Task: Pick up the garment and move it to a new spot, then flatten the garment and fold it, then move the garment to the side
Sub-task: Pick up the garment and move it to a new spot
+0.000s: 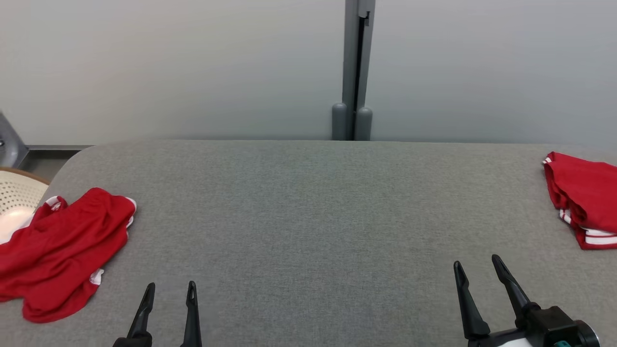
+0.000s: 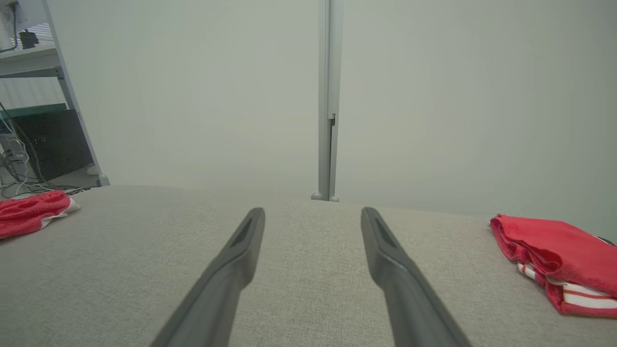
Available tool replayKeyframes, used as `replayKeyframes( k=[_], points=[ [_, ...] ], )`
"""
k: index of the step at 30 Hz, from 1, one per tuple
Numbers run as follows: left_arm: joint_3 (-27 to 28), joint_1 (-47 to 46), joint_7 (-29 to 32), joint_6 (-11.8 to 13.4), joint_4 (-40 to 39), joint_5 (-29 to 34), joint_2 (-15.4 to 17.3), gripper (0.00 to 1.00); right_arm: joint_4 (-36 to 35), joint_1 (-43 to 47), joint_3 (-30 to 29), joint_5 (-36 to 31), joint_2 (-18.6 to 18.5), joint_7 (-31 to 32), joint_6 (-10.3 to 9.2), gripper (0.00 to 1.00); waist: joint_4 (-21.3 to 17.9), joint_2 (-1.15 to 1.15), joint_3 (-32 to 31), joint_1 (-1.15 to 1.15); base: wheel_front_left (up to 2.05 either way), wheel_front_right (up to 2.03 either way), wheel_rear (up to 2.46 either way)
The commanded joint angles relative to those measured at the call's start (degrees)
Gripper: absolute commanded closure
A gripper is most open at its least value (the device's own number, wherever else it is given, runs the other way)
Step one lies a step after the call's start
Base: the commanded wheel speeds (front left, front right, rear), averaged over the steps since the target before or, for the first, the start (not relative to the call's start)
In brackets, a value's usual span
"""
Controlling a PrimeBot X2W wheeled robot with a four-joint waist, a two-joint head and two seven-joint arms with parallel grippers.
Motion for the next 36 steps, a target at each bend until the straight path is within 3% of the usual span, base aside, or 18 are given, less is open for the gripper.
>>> replayKeyframes(
  k=[1, 12, 21, 25, 29, 36],
  points=[
    [0.3, -0.4, 0.0, 0.4, -0.2, 0.0, 0.2, 0.00, 0.0, 0.5, 0.1, 0.3, -0.1, -0.1, -0.03, 0.00, 1.9, 0.00, -0.2, 0.00, 0.00, 0.00, 0.00],
    [0.6, 0.6, 0.0, 0.9, -0.8, 0.2, 0.2, 0.00, 0.6, 0.7, 1.8, 2.1, 0.0, -0.1, -0.03, 0.00, 13.5, 0.00, -0.1, 0.00, 0.00, 0.00, 0.00],
    [2.2, 1.8, 0.0, 0.8, -1.5, 0.6, 0.2, 0.00, 0.9, 1.1, 2.7, 2.5, 0.1, -0.1, -0.03, 0.00, 20.0, 0.00, -0.5, 0.00, 0.00, 0.00, 0.00],
    [3.0, 1.2, 0.0, 0.2, -1.6, 1.2, 0.2, 0.00, 1.2, 1.0, 3.4, 3.0, 0.1, -0.1, -0.03, 0.00, 21.2, 0.00, -0.2, 0.00, 0.00, 0.00, 0.00],
    [4.7, -2.7, 0.0, -2.0, -0.3, 1.6, 0.9, 0.00, 1.3, 0.3, 4.4, 3.0, -0.5, -0.1, -0.03, 0.00, 21.5, 0.00, 1.2, 0.00, 0.00, 0.00, 0.00],
    [7.1, -20.4, 0.0, -6.6, 7.5, 0.2, 4.3, 0.00, 0.2, -3.9, 4.0, 2.1, -6.0, -0.1, -0.03, 0.00, 19.3, 0.00, 10.1, 0.00, 0.00, 0.00, 0.00]
  ],
)
